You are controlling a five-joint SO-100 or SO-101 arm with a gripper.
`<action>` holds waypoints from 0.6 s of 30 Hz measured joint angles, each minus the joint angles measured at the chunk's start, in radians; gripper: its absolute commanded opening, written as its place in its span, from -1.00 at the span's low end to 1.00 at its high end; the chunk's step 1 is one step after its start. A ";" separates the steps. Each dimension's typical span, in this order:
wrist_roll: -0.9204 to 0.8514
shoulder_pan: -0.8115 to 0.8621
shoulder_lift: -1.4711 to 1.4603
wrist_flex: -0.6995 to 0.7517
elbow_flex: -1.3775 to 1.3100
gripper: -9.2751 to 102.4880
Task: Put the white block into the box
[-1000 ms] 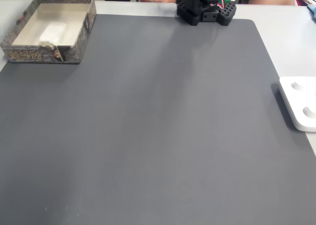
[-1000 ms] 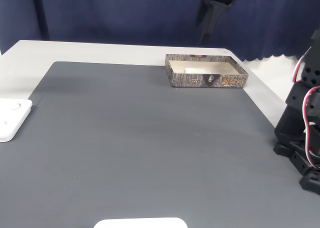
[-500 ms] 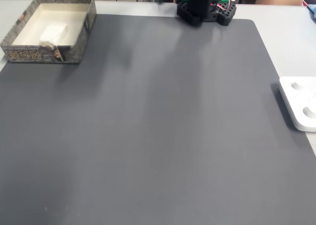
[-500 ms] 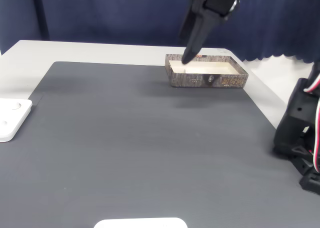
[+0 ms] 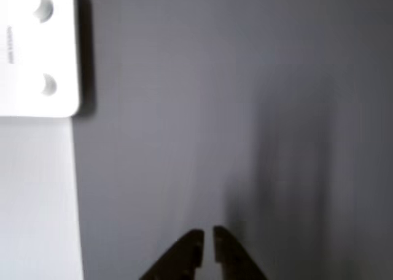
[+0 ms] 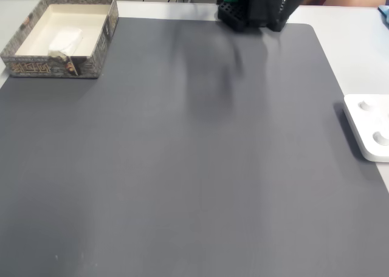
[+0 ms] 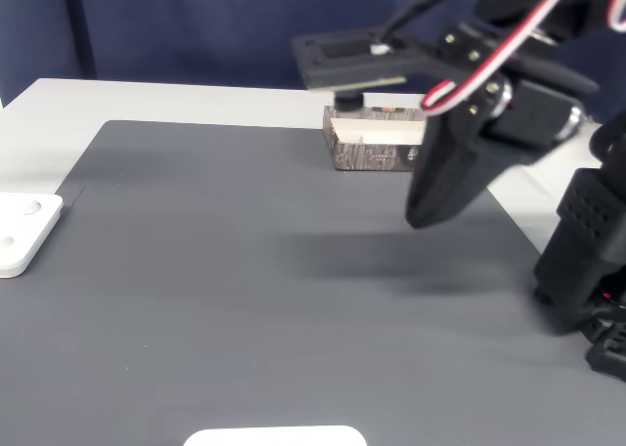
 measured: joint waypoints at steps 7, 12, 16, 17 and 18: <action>-0.011 -0.032 0.301 -0.110 0.267 -0.86; 0.040 -0.032 0.443 -0.265 0.440 -0.86; 0.058 -0.025 0.532 -0.325 0.532 -0.86; 0.061 -0.021 0.557 -0.330 0.555 -0.86; 0.061 -0.021 0.583 -0.334 0.577 -0.86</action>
